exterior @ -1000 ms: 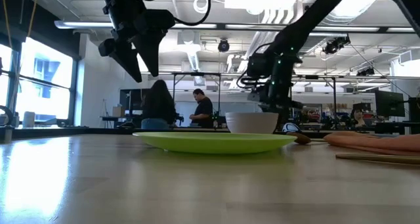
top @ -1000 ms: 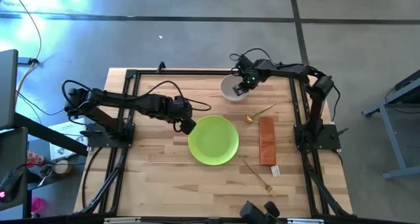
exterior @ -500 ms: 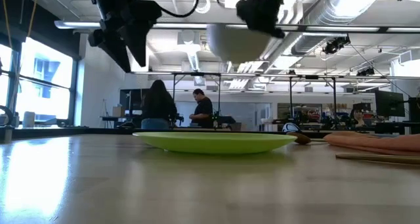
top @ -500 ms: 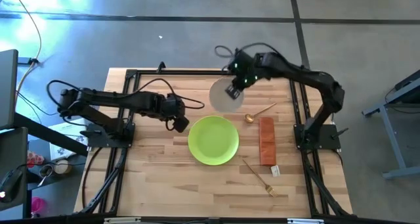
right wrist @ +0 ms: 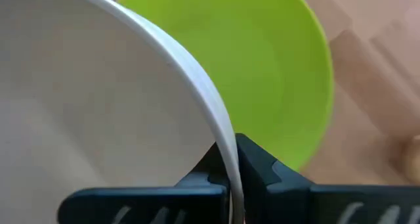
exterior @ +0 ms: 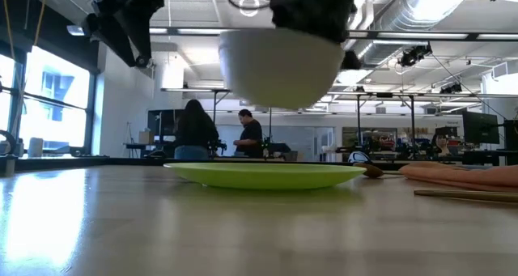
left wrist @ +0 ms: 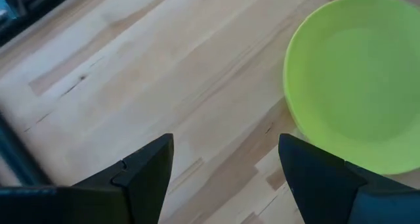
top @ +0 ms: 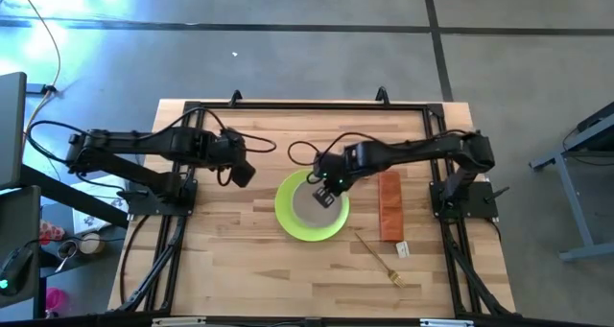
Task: Set table place
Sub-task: Stack the white bowl on top of the green plate
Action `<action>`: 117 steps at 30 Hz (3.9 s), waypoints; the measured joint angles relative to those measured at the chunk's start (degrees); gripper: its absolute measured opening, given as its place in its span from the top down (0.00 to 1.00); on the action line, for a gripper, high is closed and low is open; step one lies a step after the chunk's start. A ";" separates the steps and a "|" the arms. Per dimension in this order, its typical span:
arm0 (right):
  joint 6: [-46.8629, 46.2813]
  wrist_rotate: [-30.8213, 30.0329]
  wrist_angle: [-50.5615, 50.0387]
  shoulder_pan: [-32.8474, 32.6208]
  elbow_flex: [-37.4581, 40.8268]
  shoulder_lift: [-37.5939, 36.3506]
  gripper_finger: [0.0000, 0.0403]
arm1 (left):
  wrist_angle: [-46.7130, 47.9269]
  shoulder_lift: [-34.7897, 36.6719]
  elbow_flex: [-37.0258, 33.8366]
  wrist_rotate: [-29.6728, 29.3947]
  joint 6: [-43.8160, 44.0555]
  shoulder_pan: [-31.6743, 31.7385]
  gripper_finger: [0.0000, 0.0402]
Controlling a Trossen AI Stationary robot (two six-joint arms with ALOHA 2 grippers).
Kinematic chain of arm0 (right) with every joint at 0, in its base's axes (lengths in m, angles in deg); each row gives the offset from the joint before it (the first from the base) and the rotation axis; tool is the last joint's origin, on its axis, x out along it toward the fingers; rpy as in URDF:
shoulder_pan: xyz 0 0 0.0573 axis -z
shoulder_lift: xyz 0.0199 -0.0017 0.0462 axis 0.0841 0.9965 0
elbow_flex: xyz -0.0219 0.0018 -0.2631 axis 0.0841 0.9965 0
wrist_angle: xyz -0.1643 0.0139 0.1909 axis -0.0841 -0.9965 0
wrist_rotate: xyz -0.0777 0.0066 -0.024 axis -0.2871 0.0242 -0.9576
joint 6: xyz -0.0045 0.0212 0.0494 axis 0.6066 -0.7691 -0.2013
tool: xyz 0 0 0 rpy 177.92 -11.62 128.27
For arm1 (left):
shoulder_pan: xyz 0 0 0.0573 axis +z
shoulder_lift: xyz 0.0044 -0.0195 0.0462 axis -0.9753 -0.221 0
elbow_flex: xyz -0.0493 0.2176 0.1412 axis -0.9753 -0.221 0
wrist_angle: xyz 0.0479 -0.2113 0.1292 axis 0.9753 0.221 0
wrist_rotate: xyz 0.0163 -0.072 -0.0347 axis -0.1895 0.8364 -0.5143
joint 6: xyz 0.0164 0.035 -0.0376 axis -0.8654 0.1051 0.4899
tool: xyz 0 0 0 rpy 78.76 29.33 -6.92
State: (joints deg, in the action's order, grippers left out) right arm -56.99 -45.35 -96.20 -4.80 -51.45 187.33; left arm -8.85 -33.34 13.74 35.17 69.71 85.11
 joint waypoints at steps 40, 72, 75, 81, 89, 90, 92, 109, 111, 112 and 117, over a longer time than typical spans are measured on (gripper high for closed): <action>1.04 5.95 -1.75 2.14 4.91 -1.43 0.70 | 2.67 0.57 0.00 -0.60 -1.11 0.00 0.34; -47.32 6.03 0.06 -38.82 15.61 2.01 0.70 | 0.05 0.55 0.00 1.22 -9.67 0.00 0.34; -46.88 6.40 -0.46 -38.81 18.30 2.01 0.70 | 0.07 0.55 0.00 1.66 -9.16 0.00 0.34; -47.18 6.61 8.54 -38.79 22.31 2.06 0.70 | 0.14 0.55 0.00 1.85 -8.33 0.00 0.34; -48.80 6.78 13.11 -39.03 25.69 1.61 0.71 | 0.20 0.55 0.02 1.95 -7.48 0.00 0.34; -48.68 7.05 13.05 -39.01 25.79 1.61 0.72 | 0.24 0.55 0.02 2.02 -7.45 -0.02 0.34; -47.42 7.44 12.77 -38.91 25.76 1.45 0.80 | 0.22 0.55 0.02 2.53 -7.47 0.00 0.34; -10.53 8.55 -24.55 -28.92 2.06 -3.11 1.00 | -4.26 0.55 0.02 15.65 -17.18 0.00 0.34; -1.61 6.00 -30.18 -26.07 -2.60 -3.11 1.00 | -4.99 0.55 0.02 16.70 -18.07 0.00 0.34; 3.25 4.70 -32.36 -24.59 -4.84 -3.11 1.00 | -5.06 0.55 0.02 16.96 -18.41 0.00 0.34; 25.65 -3.58 -39.05 -15.13 -14.93 -3.11 1.00 | -6.05 0.55 0.02 17.08 -19.09 0.00 0.34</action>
State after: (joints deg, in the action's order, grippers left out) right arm -31.34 -48.93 -135.25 -19.93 -66.39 184.22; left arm -14.90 -32.79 13.77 52.25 50.62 85.11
